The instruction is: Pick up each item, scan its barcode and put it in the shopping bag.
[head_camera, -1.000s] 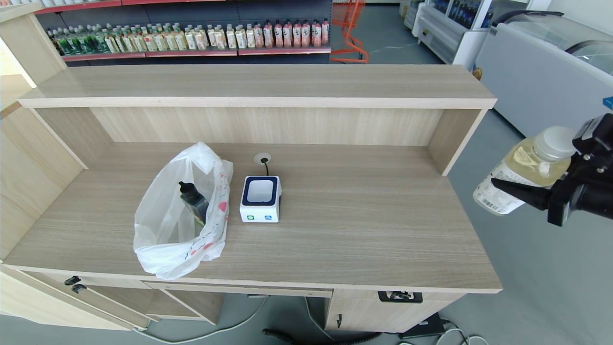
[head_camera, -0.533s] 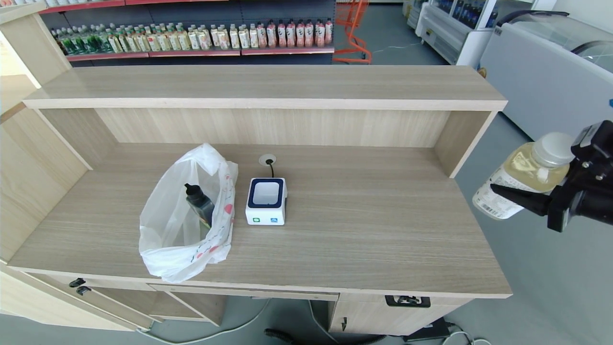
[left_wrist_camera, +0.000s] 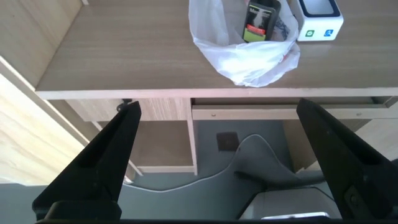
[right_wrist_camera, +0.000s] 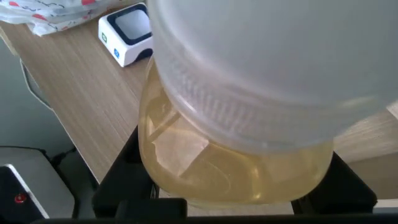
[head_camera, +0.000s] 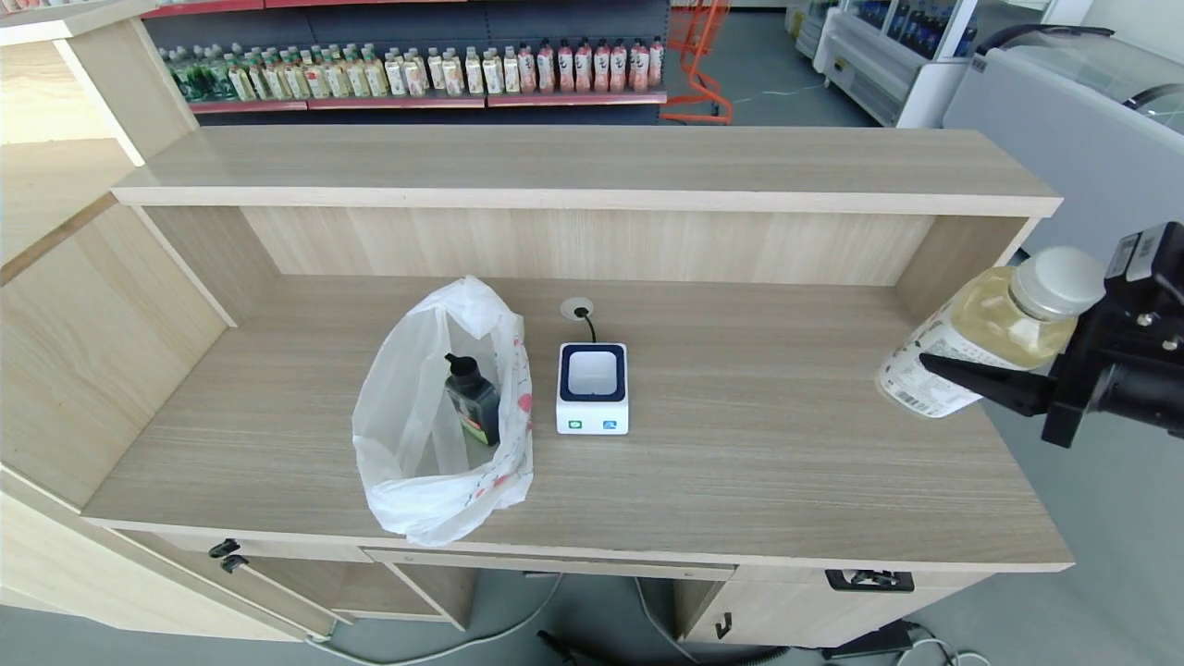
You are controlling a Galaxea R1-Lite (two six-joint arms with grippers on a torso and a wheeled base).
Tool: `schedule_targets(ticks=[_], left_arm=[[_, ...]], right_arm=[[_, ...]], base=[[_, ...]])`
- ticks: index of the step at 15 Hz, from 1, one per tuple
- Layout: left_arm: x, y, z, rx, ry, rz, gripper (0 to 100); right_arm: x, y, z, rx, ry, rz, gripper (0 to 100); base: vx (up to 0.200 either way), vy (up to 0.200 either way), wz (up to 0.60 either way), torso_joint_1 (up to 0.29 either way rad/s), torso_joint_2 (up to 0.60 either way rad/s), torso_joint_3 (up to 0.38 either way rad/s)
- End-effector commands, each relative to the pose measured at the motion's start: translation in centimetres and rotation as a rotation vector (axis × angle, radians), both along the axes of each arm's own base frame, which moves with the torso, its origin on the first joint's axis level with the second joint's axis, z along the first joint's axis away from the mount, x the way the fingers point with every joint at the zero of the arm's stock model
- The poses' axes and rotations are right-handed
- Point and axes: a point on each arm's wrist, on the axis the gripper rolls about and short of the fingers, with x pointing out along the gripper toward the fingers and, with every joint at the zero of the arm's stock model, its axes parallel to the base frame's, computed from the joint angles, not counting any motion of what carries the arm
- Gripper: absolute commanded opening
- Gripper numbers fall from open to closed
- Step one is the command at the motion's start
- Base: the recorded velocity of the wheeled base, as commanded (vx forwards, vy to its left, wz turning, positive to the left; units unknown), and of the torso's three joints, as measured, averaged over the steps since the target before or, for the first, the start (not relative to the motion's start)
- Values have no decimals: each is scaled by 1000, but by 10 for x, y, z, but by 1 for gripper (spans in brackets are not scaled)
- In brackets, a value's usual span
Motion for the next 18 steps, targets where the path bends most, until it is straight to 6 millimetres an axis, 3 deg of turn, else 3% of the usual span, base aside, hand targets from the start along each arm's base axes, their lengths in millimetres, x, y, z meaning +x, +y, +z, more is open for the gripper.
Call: schedule_targets(ticks=[1,4,9,16,18], left_arm=[[0,0,0,0,0,0,100],[0,0,0,1,0,0,100],[0,0,0,3,0,-1,100],[0,0,0,11,-1,-1,100],[0,0,0,1,0,-1,100]], right_arm=[[1,10,-1,-2,2,45,0],[4,14,-3,-4,3,62,0],[10,15,-11,-3,29,71,0],[21,25,-23,5,79,145,0],[21,36,-26,12,101,199,0]], base=[[0,200,0,2,-2,7],[0,200,0,2,2,2],[0,0,0,0,0,0],[200,0,0,3,0,1],[0,0,0,0,0,0]])
